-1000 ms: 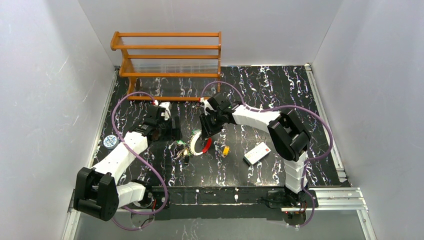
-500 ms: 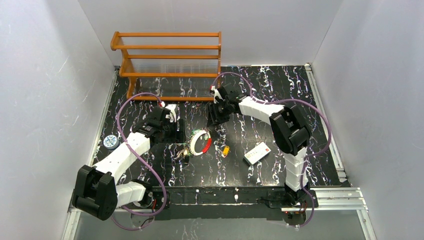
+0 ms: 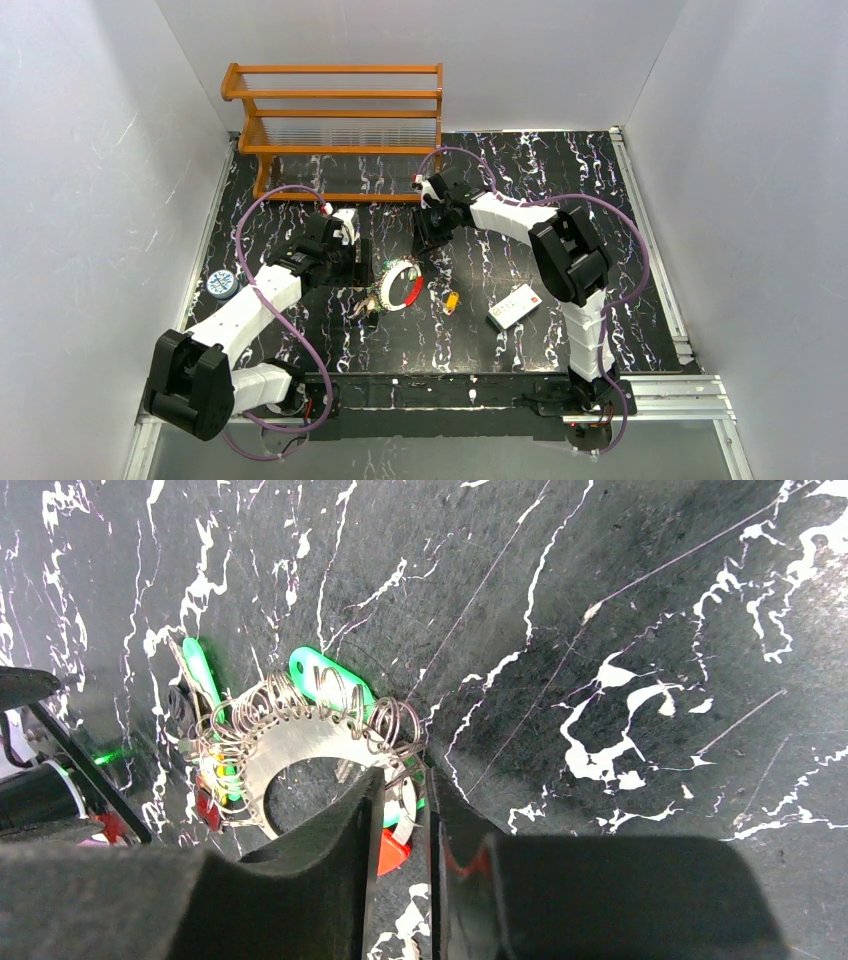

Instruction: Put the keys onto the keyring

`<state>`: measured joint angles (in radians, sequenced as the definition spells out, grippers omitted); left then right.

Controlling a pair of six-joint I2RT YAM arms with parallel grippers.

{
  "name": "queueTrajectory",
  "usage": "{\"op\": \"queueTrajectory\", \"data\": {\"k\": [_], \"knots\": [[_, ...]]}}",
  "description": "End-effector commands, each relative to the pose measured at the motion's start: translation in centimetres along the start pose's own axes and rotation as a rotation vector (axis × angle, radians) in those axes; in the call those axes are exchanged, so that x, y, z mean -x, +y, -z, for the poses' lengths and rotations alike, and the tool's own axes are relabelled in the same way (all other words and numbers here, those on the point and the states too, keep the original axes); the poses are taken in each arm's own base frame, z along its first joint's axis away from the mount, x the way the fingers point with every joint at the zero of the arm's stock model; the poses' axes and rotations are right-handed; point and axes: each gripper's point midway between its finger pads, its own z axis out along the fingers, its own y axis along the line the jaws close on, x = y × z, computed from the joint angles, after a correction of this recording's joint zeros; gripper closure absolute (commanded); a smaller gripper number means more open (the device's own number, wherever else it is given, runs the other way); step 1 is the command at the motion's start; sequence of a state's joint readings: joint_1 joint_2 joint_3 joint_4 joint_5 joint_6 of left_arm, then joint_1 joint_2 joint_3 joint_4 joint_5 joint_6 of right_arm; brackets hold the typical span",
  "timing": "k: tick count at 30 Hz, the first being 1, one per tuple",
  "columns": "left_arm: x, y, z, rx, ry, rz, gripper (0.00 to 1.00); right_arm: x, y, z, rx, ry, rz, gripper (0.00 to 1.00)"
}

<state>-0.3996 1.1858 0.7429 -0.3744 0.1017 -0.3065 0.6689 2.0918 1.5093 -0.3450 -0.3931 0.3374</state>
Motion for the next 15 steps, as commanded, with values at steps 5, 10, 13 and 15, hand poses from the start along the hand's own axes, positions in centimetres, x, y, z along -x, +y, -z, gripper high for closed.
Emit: {"op": "queueTrajectory", "data": {"k": [5,10,13,15], "knots": [[-0.8,-0.1,-0.1,-0.008,0.026,-0.017,0.3,0.3,0.5,0.7,0.007,-0.01,0.015,0.76],[-0.9,-0.1,-0.1,-0.005,0.028,-0.021,0.3,-0.8,0.4,0.7,0.01,0.009,0.003,0.81],[-0.9,-0.2,-0.1,-0.005,0.027,-0.023,0.3,-1.3,0.4,1.0,0.012,0.018,0.0,0.75],[-0.9,-0.2,-0.1,-0.004,0.028,-0.022,0.3,-1.6,0.5,1.2,0.02,0.017,-0.004,0.68]]}}
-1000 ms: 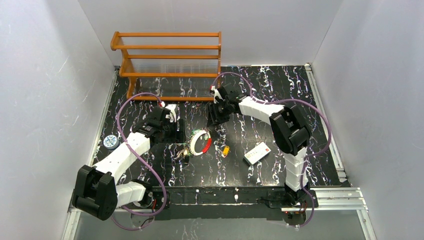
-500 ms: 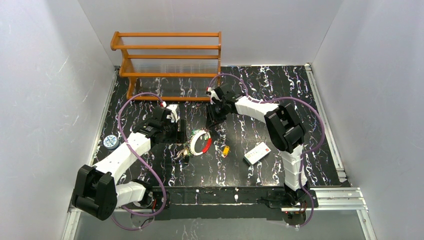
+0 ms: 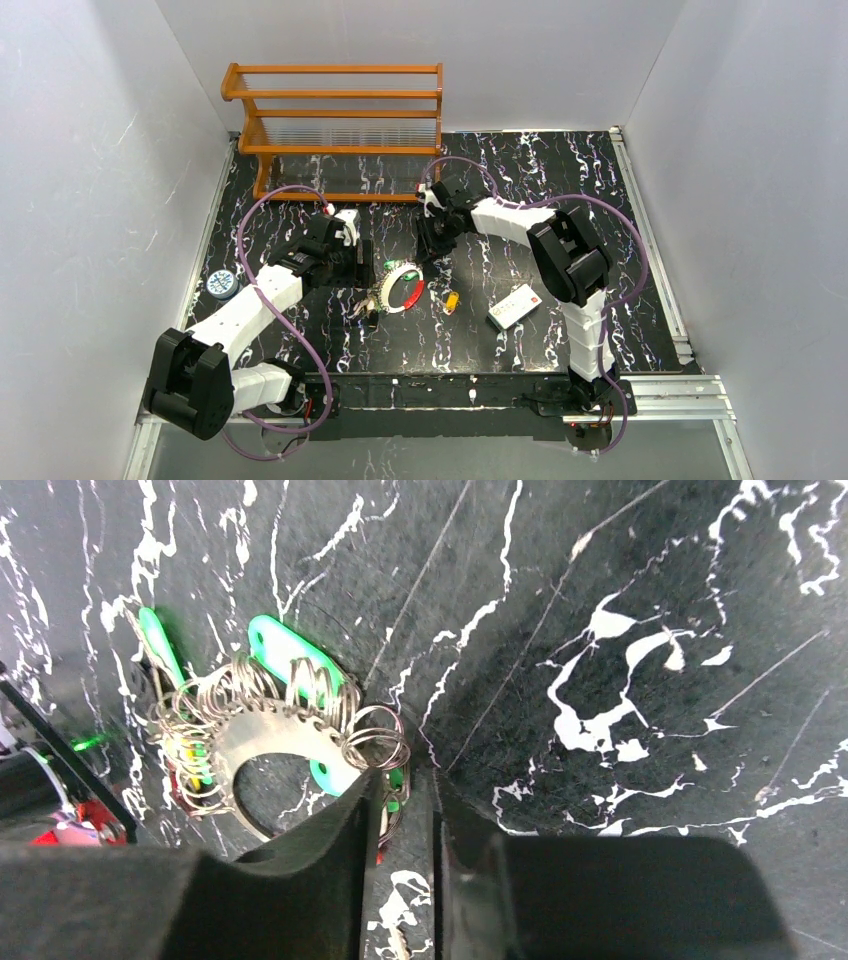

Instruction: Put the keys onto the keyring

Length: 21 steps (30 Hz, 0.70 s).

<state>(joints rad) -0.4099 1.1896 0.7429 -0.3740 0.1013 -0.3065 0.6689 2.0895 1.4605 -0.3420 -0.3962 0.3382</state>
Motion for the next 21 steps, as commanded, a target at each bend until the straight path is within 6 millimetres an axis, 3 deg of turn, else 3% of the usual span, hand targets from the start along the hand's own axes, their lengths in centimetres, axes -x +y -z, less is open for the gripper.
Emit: {"op": "queueTrajectory", "data": {"k": [1,7,11,18,21], "knots": [[-0.8,0.0,0.0,0.001,0.022,-0.015,0.3,0.1,1.2,1.7,0.034,-0.022,0.012,0.67],[-0.8,0.0,0.0,0.001,0.023,-0.017,0.29,-1.3,2.2,2.3,0.108,0.002,-0.015,0.75],[-0.8,0.0,0.0,0.002,0.024,-0.018,0.29,-3.2,2.9,2.5,0.17,0.035,-0.062,0.8],[-0.9,-0.2,0.0,-0.001,0.022,-0.022,0.29,-6.4,5.4,3.4,0.351,0.109,-0.174,0.81],[-0.9,-0.3,0.0,-0.001,0.023,-0.025,0.29,-6.8,6.6,4.4,0.417,0.106,-0.192,0.8]]}}
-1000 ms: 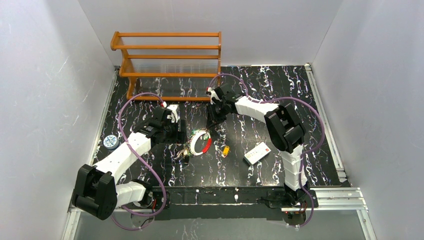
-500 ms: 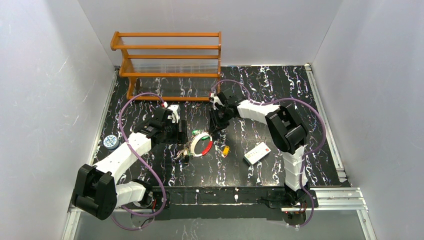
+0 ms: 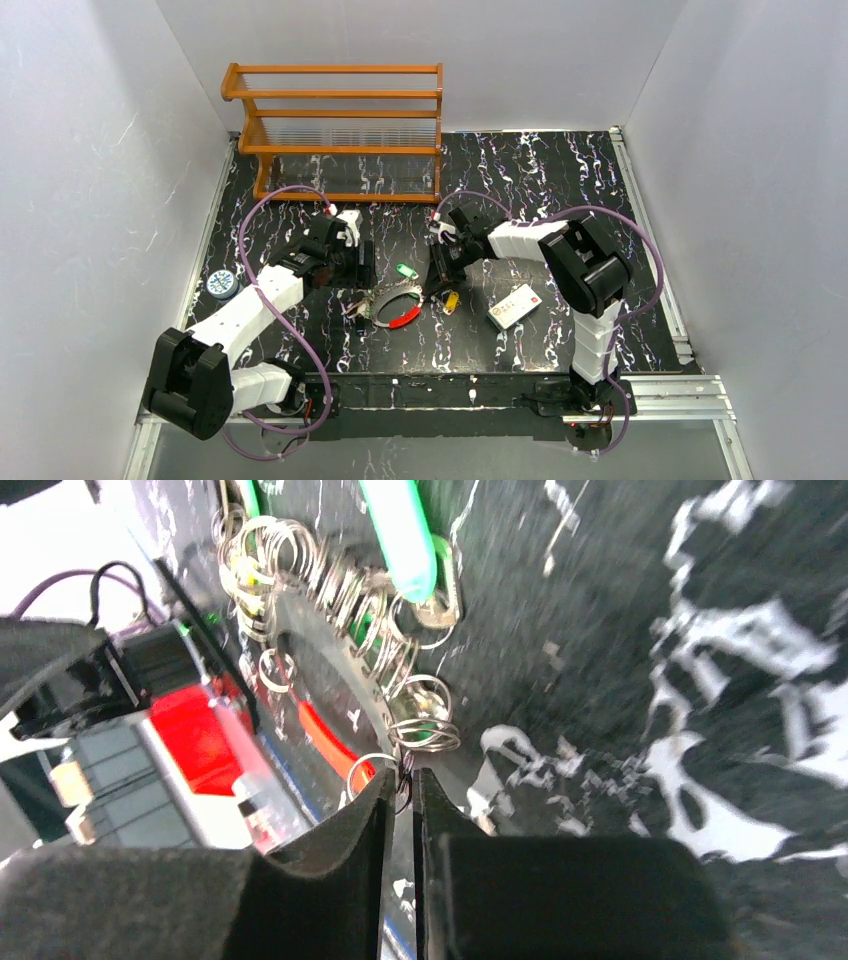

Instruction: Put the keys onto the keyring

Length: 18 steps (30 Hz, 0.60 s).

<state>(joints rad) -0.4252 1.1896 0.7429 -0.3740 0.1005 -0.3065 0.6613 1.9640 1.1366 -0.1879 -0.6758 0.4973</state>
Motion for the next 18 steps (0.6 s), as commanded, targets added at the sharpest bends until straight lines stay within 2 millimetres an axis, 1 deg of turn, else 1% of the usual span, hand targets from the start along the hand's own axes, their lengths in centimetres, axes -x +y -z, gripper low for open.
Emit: {"op": "queueTrajectory", "data": {"k": [1,4,6,8,12,15,18], "knots": [[-0.9,0.0,0.1,0.005,0.021,-0.015,0.29,-0.1,4.7,2.1,0.182,-0.023,0.017,0.77],[-1.0,-0.4,0.2,0.002,0.019,-0.021,0.3,0.2,4.6,3.0,0.125,-0.054,0.06,0.69],[-1.3,-0.7,0.1,-0.003,0.024,-0.012,0.3,0.1,4.0,3.5,0.058,-0.063,0.084,0.61],[-1.8,-1.4,-0.1,-0.028,0.03,0.026,0.32,0.4,3.1,4.0,-0.011,-0.076,0.11,0.56],[-4.3,-2.5,-1.3,-0.079,0.067,0.178,0.4,0.7,1.7,4.7,-0.116,-0.096,0.171,0.5],[-6.2,-2.6,-1.4,-0.065,0.087,0.292,0.41,0.6,1.4,5.0,-0.169,-0.097,0.223,0.45],[-7.4,-3.2,-1.2,-0.063,0.082,0.379,0.41,0.4,1.5,4.7,-0.223,-0.095,0.288,0.41]]}}
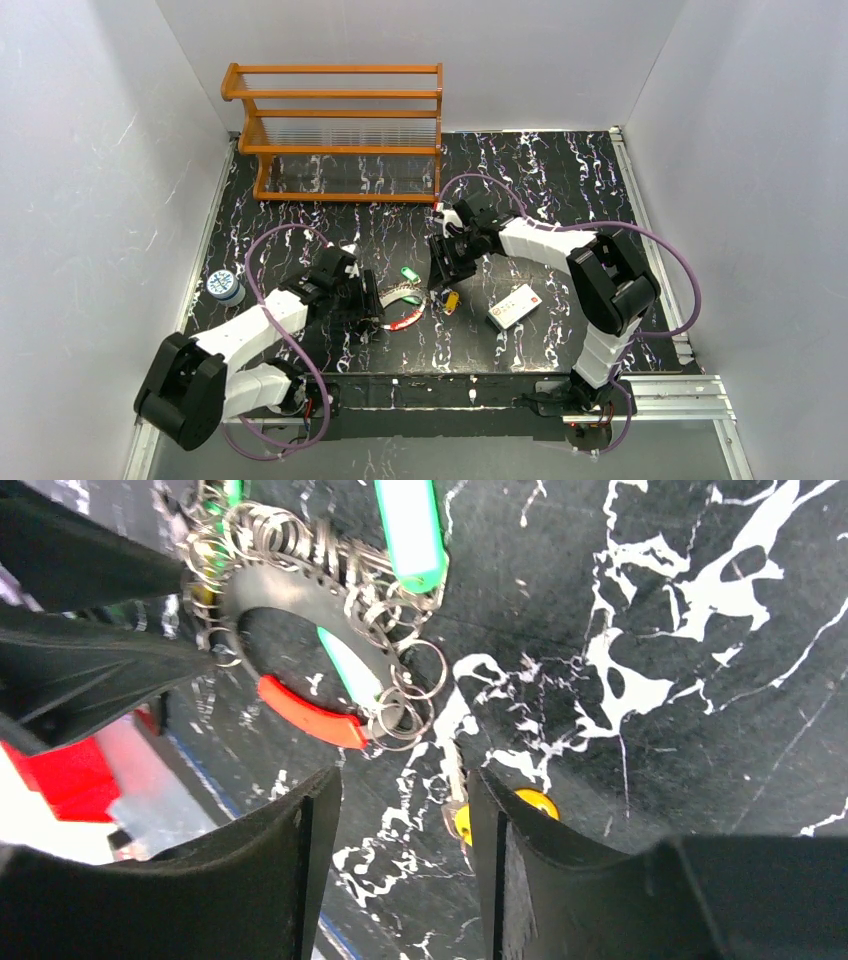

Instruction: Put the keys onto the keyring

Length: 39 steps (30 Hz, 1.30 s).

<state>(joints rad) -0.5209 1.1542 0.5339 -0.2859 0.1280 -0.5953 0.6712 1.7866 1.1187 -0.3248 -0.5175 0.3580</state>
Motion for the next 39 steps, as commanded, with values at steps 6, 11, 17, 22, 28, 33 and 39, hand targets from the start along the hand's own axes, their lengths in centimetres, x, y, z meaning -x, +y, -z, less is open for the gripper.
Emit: {"op": "queueTrajectory", "data": {"k": [6,11,17,22,28,33,39], "knots": [[-3.0,-1.5,-0.1,-0.051,-0.008,0.295,0.41,-0.1,1.1,-1.3,-0.187,0.025,0.255,0.43],[-4.1,-1.1,-0.5,-0.031,0.006,0.329,0.44,-0.1,1.1,-2.3,-0.262,0.028,0.326,0.45],[-4.5,-0.3,-0.3,0.013,-0.007,0.318,0.44,-0.3,0.1,-2.9,-0.362,0.039,0.379,0.51],[-4.8,0.8,-0.3,0.068,0.001,0.295,0.44,0.0,-0.8,-2.6,-0.457,0.029,0.426,0.6],[-4.5,1.9,-0.4,0.138,-0.012,0.264,0.45,0.7,-0.5,-1.9,-0.486,0.008,0.455,0.88],[-3.5,2.9,0.0,0.22,-0.026,0.204,0.45,0.7,0.6,-1.5,-0.448,0.006,0.459,0.99],[-1.1,3.8,1.4,0.35,-0.055,0.091,0.45,0.5,3.2,-1.2,-0.334,0.006,0.439,0.99]]}}
